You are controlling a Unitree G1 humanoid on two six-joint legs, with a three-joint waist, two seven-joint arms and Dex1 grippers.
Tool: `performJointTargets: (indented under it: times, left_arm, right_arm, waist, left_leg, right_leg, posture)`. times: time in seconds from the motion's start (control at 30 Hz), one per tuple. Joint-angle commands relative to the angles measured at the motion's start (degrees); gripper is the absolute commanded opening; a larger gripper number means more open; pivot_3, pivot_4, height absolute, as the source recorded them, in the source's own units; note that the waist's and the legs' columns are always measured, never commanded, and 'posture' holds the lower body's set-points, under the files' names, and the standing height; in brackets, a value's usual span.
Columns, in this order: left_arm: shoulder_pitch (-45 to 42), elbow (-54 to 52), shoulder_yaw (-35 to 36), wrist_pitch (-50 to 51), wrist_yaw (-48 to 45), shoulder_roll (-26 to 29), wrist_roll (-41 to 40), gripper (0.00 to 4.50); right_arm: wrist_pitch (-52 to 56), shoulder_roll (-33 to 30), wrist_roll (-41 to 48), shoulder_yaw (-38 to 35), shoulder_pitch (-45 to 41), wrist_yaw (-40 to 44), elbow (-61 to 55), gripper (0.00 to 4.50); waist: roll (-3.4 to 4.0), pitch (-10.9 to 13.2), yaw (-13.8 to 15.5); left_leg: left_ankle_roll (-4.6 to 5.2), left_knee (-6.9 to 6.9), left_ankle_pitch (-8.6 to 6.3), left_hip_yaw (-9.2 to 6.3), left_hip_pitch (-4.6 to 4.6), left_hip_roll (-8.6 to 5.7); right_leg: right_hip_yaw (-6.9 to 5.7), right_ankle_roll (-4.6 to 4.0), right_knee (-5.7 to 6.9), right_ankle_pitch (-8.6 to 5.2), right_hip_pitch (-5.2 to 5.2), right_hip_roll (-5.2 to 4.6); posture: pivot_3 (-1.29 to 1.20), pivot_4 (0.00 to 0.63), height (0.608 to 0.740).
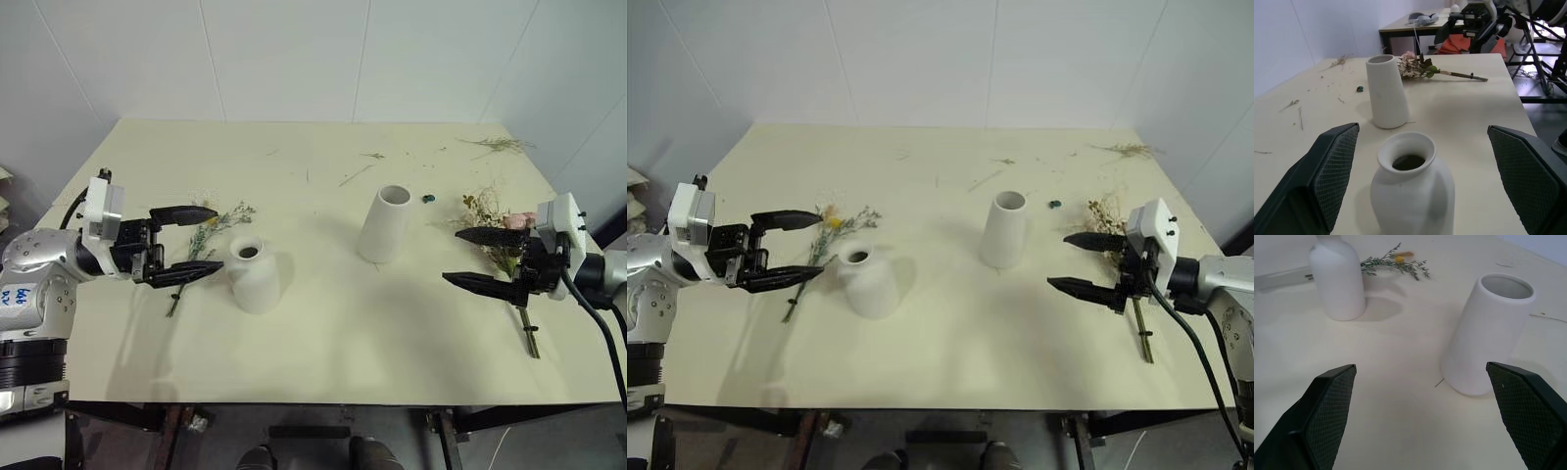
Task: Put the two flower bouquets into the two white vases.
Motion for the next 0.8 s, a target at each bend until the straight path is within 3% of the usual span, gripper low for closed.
performJointTargets:
  times: [0.03,0.23,0.33,0.43,0.67,0.8]
  left_arm:
    - [-0.3,-2.63,1.57,0.36,1.21,0.1,-1.44,4.49]
    - [0.83,-6.2,1.41,1.57,2.67,-1.15,-2.83,4.49]
    - [-0.32,-7.14,0.66,2.39,2.49,-1.44,-3.32,4.49]
    - [-1.66,-7.75,-0.02,2.28,2.82,-1.81,-3.22,4.49]
    - [-2.32,-10.53,0.54,3.66,5.07,-1.3,-3.45,4.49]
    - [-1.42,-12.44,1.27,4.82,5.91,-0.74,-4.04,4.49]
  right_arm:
    - [-2.25,-0.24,-0.58,-0.14,-1.68,0.79,1.06,4.5]
    - [1.76,-3.98,-3.85,-0.46,-1.69,-2.25,5.05,4.5]
    - [14.61,-10.62,-11.05,6.06,-7.34,-8.57,11.09,4.5]
    - [22.16,-13.22,-15.82,11.52,-13.69,-11.58,17.68,4.5]
    - [35.33,-9.96,-17.71,17.52,-23.48,-11.26,29.81,4.5]
    - [36.22,-6.99,-19.68,20.78,-26.83,-11.45,34.42,4.5]
  waist:
    - [0.0,0.0,0.04]
    - [0.01,0.0,0.16]
    - [0.05,0.02,0.15]
    - [0.06,0.03,0.12]
    - [0.08,0.04,-0.55]
    - [0.08,0.04,-0.94]
  left_leg:
    - [0.0,0.01,0.0,0.0,0.0,0.0]
    - [0.0,0.08,0.0,0.0,-0.02,-0.01]
    - [0.0,0.14,0.0,0.0,-0.09,-0.02]
    - [-0.01,0.37,0.01,0.01,-0.37,-0.05]
    - [-0.01,0.36,0.01,0.03,-0.55,-0.04]
    - [-0.01,0.35,0.01,0.02,-0.59,-0.04]
  right_leg:
    - [0.0,0.0,0.03,0.0,0.0,0.0]
    - [0.0,0.0,0.04,0.0,0.0,-0.01]
    - [0.01,-0.01,0.1,0.0,-0.08,-0.01]
    - [0.05,-0.1,0.25,-0.04,-0.41,-0.02]
    - [0.05,-0.03,0.25,0.01,-0.56,-0.01]
    - [0.04,0.0,0.26,0.01,-0.59,-0.01]
  posture:
    - [0.0,0.15,0.74]
    - [0.0,0.15,0.74]
    - [0.0,0.15,0.74]
    - [0.0,0.15,0.74]
    - [0.0,0.15,0.74]
    - [0.0,0.15,0.74]
